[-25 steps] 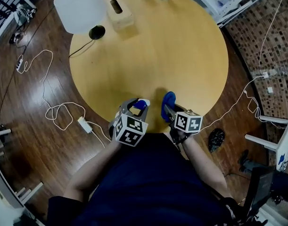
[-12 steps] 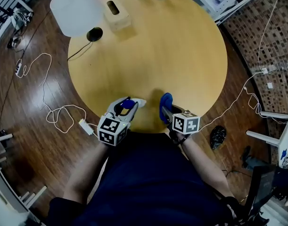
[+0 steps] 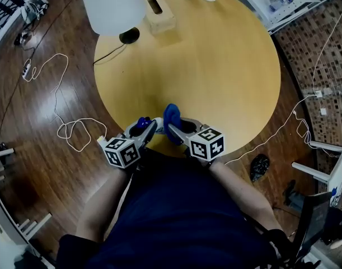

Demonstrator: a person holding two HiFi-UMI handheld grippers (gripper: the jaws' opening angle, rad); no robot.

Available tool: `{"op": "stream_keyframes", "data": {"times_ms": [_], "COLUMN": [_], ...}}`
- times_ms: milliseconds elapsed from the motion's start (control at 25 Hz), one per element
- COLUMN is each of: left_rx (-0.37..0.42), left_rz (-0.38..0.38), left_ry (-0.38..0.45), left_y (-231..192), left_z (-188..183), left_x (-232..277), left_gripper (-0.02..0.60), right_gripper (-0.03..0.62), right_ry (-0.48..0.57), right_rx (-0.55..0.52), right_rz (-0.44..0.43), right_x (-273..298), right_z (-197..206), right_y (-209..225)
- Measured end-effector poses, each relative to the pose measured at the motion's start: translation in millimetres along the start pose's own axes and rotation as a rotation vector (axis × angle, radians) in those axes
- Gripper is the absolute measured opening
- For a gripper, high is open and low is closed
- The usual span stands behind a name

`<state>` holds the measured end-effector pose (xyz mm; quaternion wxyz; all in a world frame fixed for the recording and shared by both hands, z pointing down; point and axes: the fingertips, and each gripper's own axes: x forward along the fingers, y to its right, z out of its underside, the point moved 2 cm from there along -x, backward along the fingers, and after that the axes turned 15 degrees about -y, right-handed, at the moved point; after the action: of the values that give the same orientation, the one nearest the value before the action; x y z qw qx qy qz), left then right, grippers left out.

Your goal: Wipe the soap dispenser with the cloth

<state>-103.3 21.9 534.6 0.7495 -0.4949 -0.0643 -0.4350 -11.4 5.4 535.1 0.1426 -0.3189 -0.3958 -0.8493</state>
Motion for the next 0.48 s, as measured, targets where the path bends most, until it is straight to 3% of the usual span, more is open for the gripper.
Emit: {"op": "stream_keyframes", "data": {"times_ms": [160, 360, 480], "left_rx": [-0.047, -0.011, 0.02], "left_rz": [0.003, 0.004, 0.016], "left_ry": [0.019, 0.01, -0.014], "left_y": [-11, -17, -12], "left_z": [1, -5, -6], "left_x": [-7, -9, -3], "left_gripper": [0.145, 0.146, 0.144], "right_gripper": [0.103, 0.103, 0.103], "right_ry": [-0.062, -0.178, -0.242], "right_rx": [0.06, 0.327, 0.405], "right_rz": [-0.067, -0.038, 0.011], "right_x": [27, 33, 29], "right_z": [1, 50, 81], "right_y": [-11, 33, 55]}}
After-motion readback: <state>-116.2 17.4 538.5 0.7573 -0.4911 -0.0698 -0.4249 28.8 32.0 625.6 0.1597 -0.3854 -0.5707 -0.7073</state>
